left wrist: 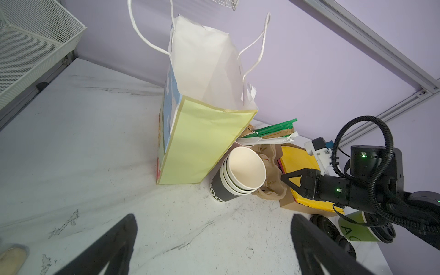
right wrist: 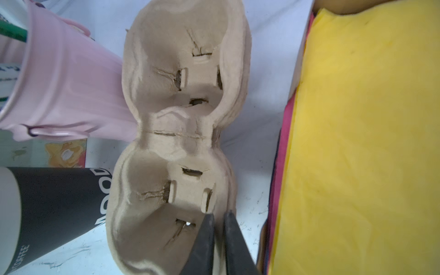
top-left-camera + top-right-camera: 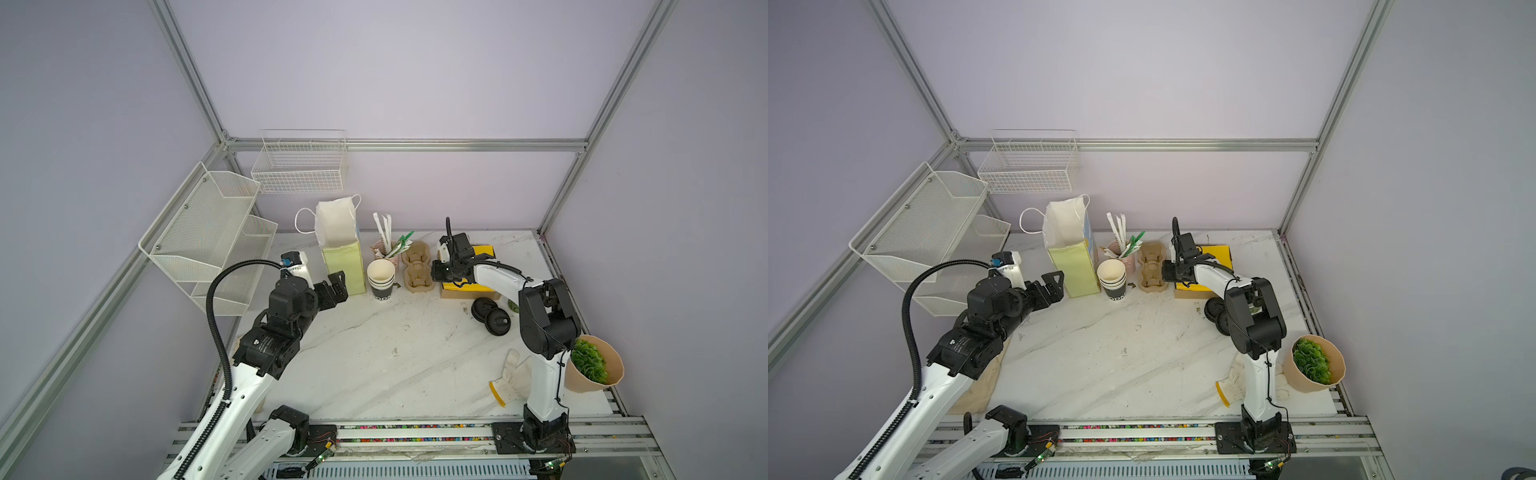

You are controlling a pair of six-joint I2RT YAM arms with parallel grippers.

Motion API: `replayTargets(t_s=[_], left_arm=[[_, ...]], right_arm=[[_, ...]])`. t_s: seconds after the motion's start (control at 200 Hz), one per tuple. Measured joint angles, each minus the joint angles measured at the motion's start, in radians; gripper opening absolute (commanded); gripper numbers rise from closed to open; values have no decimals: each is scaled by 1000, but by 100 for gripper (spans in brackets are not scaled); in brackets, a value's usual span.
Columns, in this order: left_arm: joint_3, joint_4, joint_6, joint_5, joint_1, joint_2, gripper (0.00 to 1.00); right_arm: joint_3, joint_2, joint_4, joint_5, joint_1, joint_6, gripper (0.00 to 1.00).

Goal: Pack the takeout coffee
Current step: 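Grip the edge of the top tan cup carrier with the right gripper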

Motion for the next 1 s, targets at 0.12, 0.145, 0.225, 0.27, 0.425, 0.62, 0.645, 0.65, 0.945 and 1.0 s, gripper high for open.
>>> replayTargets(t_s=[0.12,0.145,0.225,0.27,0.425,0.62,0.645,0.65,0.945,1.0], left_arm=[[0,0,-2,2,0,1,100],[0,0,-2,3,0,1,100],[0,0,-3,3,0,2,100],[0,0,-3,3,0,2,100],[0,0,-3,6,2,3,100],[0,0,-4,10,6,3,100],[0,0,-4,10,6,3,100],[0,0,-4,10,6,3,100],[0,0,-6,18,7,3,100],[0,0,-6,18,8,3,100]], right_arm=[[0,2,4,-15,0,0,15],[0,3,5,-19,0,1,15],[0,8,6,-28,0,2,15],[0,11,11,-37,0,3,15],[0,14,18,-49,0,10,10],[0,14,25,-57,0,22,0],[0,14,25,-59,-1,23,0],[0,14,25,-60,-1,23,0],[-8,13,59,-109,-38,66,0],[-19,11,79,-131,-55,80,0]])
